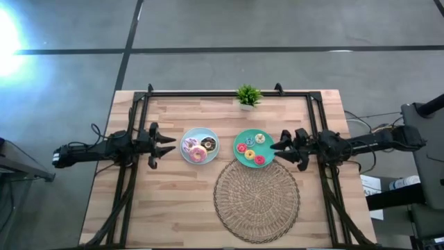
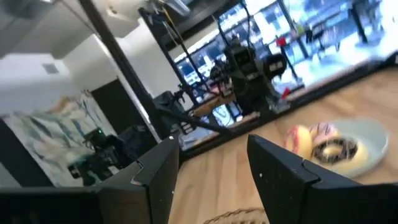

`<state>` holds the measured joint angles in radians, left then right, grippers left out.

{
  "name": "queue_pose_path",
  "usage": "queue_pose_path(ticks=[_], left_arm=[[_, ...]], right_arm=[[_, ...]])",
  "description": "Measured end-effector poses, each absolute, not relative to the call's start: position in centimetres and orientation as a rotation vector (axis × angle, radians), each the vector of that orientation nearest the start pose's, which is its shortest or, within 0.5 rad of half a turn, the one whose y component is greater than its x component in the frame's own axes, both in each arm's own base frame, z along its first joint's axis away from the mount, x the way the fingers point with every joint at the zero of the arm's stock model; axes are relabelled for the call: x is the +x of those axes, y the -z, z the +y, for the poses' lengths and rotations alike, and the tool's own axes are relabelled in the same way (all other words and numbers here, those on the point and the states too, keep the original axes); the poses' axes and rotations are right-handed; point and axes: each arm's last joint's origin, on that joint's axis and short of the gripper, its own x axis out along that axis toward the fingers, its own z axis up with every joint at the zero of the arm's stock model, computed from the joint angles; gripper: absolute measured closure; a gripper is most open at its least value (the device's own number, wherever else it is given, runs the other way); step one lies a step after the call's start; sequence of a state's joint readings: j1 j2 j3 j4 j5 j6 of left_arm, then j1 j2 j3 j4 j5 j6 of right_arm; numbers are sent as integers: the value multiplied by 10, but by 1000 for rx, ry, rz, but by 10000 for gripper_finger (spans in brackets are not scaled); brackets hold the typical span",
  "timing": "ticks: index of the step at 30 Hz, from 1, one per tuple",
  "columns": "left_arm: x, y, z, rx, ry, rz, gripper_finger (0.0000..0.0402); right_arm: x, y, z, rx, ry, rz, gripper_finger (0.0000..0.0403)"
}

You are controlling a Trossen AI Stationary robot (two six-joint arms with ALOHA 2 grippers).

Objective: Pick & Place donuts
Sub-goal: Return to Home Position

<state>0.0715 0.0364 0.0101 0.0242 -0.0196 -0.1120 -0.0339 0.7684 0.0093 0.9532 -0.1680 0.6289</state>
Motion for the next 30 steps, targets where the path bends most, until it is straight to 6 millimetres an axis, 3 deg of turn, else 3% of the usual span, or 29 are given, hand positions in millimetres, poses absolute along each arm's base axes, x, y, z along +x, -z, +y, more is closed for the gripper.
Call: queue_pose_path(ticks=[10,30], left_arm=[[99,-166,8,-112,-91,-2,278],[99,-166,8,-112,-91,-2,278]], right_arm=[[121,-195,5,264,-223,-254,220],[101,-183,7,130,-276,-142,220]])
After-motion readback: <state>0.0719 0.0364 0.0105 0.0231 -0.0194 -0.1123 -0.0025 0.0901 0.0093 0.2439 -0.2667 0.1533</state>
